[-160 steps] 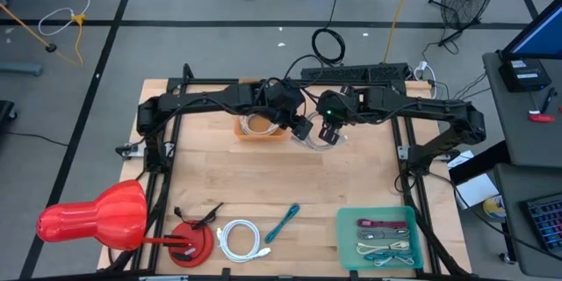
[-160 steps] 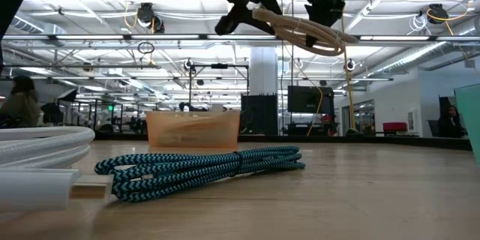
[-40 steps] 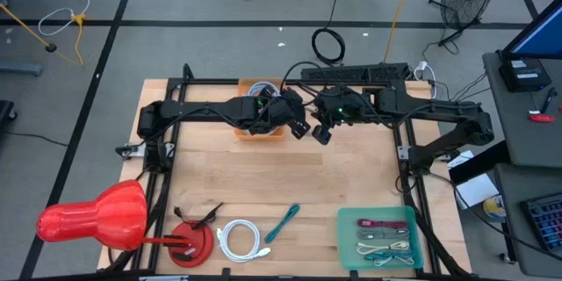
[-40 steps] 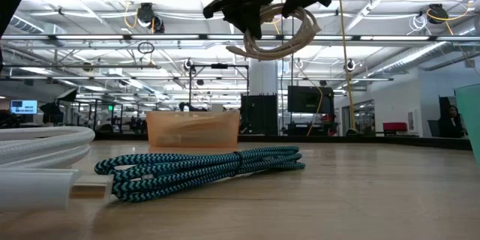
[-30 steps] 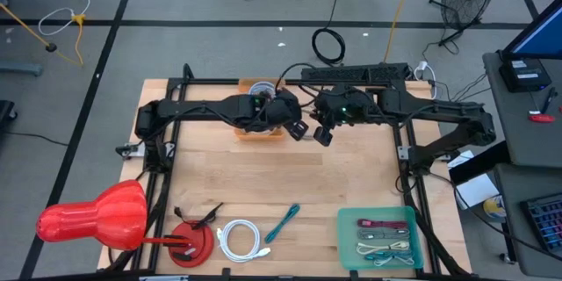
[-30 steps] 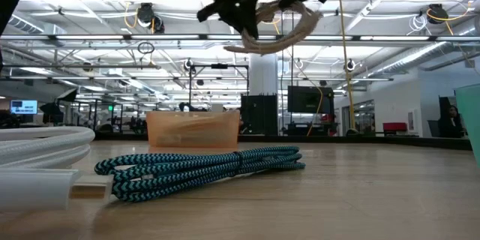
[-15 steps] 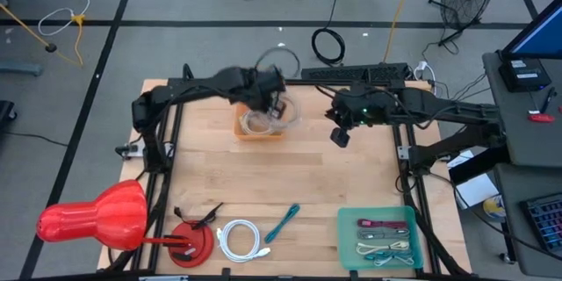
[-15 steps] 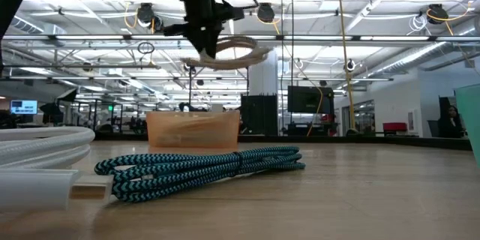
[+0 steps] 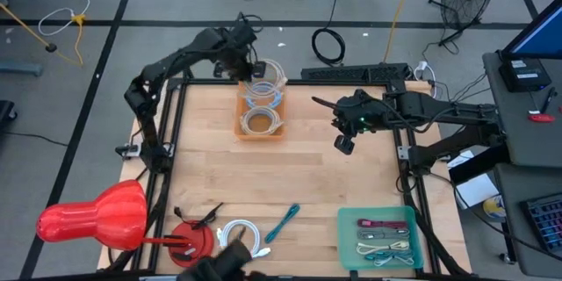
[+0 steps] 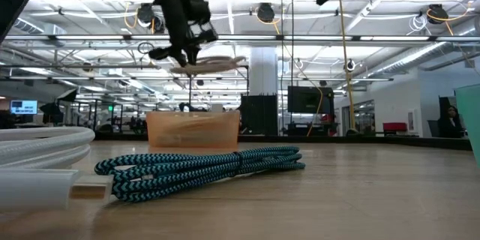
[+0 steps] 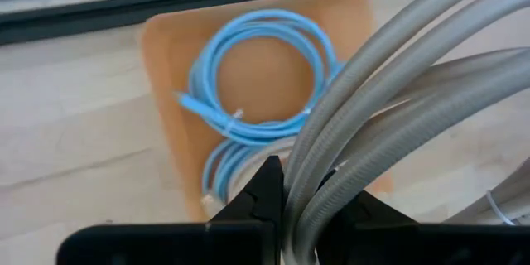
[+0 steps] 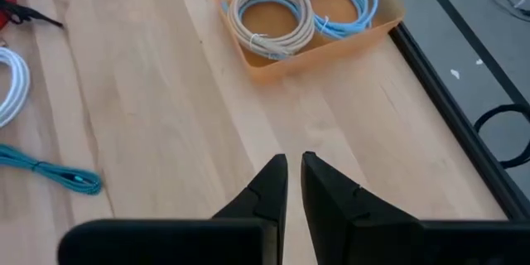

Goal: Pick & Place USB Port
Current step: Put the brown usb cable into the orange bin

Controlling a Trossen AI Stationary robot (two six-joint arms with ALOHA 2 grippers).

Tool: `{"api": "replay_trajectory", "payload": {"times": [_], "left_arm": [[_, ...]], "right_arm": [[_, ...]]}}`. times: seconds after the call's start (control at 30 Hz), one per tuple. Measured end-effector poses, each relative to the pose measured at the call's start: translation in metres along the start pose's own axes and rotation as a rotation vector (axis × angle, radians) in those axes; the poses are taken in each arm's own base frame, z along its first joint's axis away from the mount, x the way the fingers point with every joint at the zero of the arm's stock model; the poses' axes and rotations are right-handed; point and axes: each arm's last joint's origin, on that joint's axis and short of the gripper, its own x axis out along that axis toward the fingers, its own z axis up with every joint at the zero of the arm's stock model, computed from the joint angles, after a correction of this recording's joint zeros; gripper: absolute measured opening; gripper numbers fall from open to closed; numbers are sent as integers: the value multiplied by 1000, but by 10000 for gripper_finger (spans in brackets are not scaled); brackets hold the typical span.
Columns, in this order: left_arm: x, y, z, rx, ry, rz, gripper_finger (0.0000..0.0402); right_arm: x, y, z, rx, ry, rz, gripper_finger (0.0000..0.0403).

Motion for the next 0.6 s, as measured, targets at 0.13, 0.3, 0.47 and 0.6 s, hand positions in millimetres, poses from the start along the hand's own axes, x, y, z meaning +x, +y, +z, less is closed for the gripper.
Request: {"api": "replay_trajectory", "payload": {"times": [0.13,0.3,0.47,0.6], "left_arm": [[19,15,15,-8,68,-19,33],[61,18,22,30,187,-24,33],[98,18,21,58,311,-57,33],[110,23,23,62,332,-35,33]], "right_arm": [[-1,1,0,2,-2,2,29],[-3,-1,-1,9,-9,-1,29],[-4,-1,-1,23,-6,-3,29],[-4,-1,-1,37,-4,-4,29]]}}
